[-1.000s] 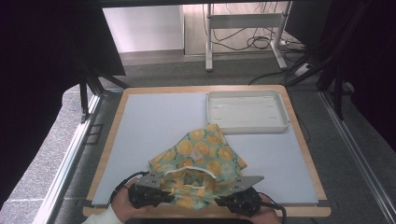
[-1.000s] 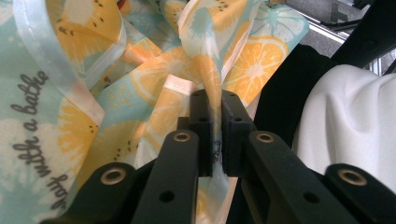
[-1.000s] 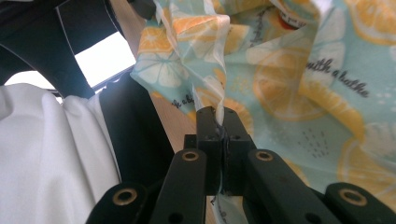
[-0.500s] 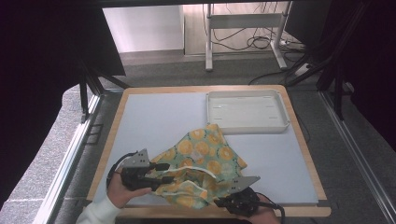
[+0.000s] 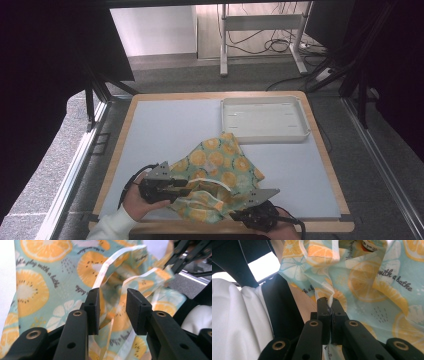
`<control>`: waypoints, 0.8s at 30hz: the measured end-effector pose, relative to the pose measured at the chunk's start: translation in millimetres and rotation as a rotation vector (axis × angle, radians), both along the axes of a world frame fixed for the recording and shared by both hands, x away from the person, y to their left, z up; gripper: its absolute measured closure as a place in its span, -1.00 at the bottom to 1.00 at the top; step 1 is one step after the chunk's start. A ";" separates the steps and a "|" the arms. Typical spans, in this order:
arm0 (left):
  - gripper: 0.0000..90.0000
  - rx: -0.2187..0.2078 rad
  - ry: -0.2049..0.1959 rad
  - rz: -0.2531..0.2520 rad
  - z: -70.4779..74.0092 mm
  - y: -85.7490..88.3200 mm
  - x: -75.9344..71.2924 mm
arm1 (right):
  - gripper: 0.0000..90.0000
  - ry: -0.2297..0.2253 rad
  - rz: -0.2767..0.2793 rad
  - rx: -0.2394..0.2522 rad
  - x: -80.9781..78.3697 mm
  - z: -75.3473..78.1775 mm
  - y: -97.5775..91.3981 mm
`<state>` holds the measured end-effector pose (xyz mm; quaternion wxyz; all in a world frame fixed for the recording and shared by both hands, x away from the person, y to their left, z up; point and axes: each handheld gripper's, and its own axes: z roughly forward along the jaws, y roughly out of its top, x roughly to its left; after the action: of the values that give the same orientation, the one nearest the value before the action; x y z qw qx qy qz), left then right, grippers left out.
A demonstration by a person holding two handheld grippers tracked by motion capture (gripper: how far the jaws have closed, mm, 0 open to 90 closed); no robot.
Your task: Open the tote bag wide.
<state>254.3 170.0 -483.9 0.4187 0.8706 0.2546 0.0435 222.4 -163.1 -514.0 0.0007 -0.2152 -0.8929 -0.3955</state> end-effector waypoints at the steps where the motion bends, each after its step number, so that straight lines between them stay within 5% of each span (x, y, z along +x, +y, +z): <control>1: 0.43 0.000 0.003 0.004 -1.9 0.4 0.9 | 0.95 0.000 0.002 -0.001 -0.1 -0.1 0.2; 24: 0.28 0.034 0.029 0.067 -17.9 3.0 15.9 | 0.94 0.009 0.024 -0.011 -0.9 -1.5 2.1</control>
<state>270.2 173.1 -501.8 0.3986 0.8690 0.2890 0.0494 221.6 -161.0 -515.5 0.0085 -0.2061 -0.8976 -0.3894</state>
